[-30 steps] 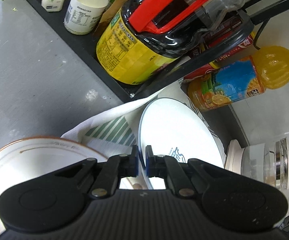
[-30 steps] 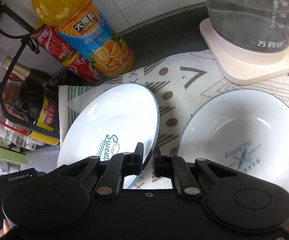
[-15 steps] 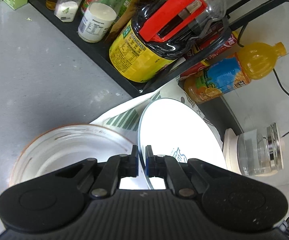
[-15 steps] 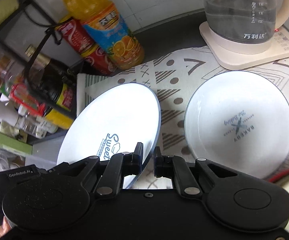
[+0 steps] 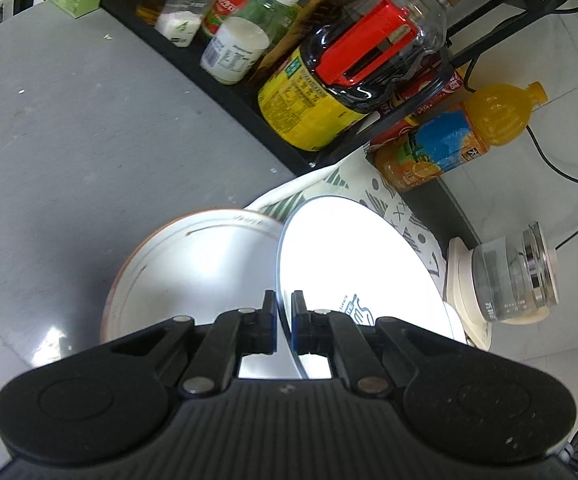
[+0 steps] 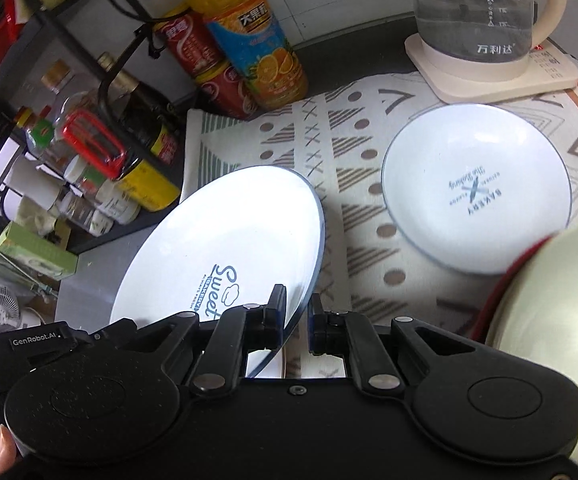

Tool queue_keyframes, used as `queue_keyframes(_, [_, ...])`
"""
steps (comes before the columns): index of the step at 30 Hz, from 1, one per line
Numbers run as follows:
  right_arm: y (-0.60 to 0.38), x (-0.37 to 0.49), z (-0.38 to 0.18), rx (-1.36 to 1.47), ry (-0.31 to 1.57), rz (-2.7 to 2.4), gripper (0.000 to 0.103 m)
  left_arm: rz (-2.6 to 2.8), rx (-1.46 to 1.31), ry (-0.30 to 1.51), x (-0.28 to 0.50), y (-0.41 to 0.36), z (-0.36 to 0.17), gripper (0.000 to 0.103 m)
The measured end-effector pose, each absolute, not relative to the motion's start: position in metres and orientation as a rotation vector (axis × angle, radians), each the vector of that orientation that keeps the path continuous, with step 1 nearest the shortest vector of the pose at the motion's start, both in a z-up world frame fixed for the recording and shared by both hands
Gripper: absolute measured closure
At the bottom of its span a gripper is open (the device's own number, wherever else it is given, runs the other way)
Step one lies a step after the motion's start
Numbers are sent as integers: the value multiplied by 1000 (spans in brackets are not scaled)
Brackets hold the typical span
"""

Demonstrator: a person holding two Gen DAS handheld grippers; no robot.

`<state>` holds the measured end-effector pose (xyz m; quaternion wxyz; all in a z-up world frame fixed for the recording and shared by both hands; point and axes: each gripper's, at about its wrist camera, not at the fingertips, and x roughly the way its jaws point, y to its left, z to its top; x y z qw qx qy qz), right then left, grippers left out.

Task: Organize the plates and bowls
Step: 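Lift the 'Sweet' plate with both grippers and carry it over the flower-pattern plate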

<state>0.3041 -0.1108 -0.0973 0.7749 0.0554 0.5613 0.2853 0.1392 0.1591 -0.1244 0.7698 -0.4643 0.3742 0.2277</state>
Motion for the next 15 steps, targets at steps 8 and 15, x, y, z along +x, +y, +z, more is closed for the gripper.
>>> queue_keyframes(8, [-112,272,-95,93,1203,636,93,503,-1014,802,105,158,-124,99])
queue_keyframes(15, [-107,252,-96,58,1203,653,93,518,-1036,796,79,158,-129,99])
